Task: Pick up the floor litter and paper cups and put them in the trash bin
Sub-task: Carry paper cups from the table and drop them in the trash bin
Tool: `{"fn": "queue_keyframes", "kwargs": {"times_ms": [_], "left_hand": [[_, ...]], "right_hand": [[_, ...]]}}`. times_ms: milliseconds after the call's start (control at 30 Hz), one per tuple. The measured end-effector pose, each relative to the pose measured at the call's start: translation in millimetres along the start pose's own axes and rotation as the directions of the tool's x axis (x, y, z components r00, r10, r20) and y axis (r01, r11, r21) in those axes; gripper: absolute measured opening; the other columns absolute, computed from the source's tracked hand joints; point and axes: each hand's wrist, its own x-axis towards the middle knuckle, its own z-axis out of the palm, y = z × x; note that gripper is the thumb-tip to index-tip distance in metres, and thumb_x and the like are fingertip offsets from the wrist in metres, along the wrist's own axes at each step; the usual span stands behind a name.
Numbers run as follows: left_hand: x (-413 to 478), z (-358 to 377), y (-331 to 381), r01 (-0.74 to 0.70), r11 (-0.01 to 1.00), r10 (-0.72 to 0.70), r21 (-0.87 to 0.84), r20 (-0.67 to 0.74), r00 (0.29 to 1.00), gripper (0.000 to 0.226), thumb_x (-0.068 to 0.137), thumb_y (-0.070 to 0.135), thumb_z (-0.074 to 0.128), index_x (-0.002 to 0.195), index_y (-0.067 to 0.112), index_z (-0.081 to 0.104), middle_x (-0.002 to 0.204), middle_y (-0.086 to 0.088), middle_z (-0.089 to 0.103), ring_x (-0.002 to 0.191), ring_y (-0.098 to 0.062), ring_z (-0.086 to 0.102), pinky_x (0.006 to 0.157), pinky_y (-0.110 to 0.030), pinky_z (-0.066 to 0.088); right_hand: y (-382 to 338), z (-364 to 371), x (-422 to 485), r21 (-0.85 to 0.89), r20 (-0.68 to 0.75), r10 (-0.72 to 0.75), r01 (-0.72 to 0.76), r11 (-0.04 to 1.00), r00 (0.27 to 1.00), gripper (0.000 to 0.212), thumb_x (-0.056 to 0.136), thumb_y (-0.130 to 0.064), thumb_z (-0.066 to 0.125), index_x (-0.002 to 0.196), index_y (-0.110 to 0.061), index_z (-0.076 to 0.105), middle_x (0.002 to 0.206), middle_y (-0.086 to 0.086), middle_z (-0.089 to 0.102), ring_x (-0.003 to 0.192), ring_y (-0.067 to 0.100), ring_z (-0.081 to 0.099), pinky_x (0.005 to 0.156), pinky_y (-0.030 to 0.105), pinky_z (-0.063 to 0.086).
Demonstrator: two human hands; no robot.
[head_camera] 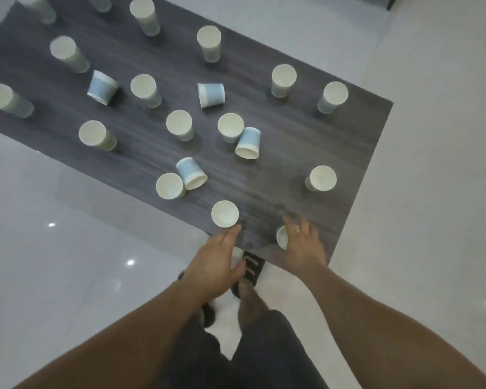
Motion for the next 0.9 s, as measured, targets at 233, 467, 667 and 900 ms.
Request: {"fn": "queue_keyframes", "kwargs": {"times_ms": [233, 467, 667, 900], "left_hand": [[28.6, 20.4, -18.9, 0.009, 0.997, -0.01, -0.08, -0.018, 1.0, 0.079, 0.082, 0.028, 0.069, 0.148, 0.027, 0.025, 0.145, 0.001, 0.043, 0.126, -0.02, 0.045, 0.099, -0.033, 0.043], [24.4, -17.3, -37.6, -0.016, 0.992, 0.01, -0.128, -0.047, 0.999, 0.089, 0.071, 0.036, 0.077, 0.146, 0.023, 0.029, 0.142, 0.001, 0.044, 0.122, -0.019, 0.045, 0.096, -0.03, 0.041], [6.4, -39.6, -52.8, 0.008, 0.95, -0.049, -0.312, -0.123, 0.991, 0.062, 0.065, 0.043, 0.075, 0.118, 0.042, 0.044, 0.109, 0.019, 0.057, 0.093, -0.004, 0.055, 0.077, -0.023, 0.05], [-26.3, -25.1, -102.8, 0.319, 0.862, -0.383, -0.394, -0.095, 0.919, 0.092, 0.069, 0.031, 0.082, 0.139, 0.038, 0.023, 0.132, 0.009, 0.045, 0.114, -0.015, 0.047, 0.1, -0.039, 0.044]], "right_hand": [[-3.2, 24.7, 23.5, 0.056, 0.04, 0.024, -0.027, 0.998, 0.999, 0.076, 0.083, -0.04, 0.068, 0.147, -0.023, 0.031, 0.141, 0.006, 0.037, 0.127, 0.03, 0.04, 0.1, 0.042, 0.044], [-90.5, -13.4, -8.4, 0.401, -0.124, -0.102, 0.144, 0.905, 0.987, 0.066, 0.078, -0.053, 0.065, 0.135, -0.032, 0.04, 0.132, -0.009, 0.052, 0.117, 0.014, 0.052, 0.088, 0.027, 0.039], [-131.5, -29.8, -17.1, 0.547, -0.028, -0.315, 0.278, 0.789, 0.949, 0.07, 0.078, -0.069, 0.049, 0.136, -0.03, 0.044, 0.127, -0.007, 0.058, 0.109, 0.009, 0.056, 0.094, 0.032, 0.047], [-133.2, 10.7, 45.7, -0.001, -0.103, -0.293, 0.294, 0.956, 0.951, 0.086, 0.082, -0.049, 0.064, 0.151, -0.032, 0.015, 0.157, 0.004, 0.014, 0.141, 0.03, 0.019, 0.108, 0.047, 0.033]]}}
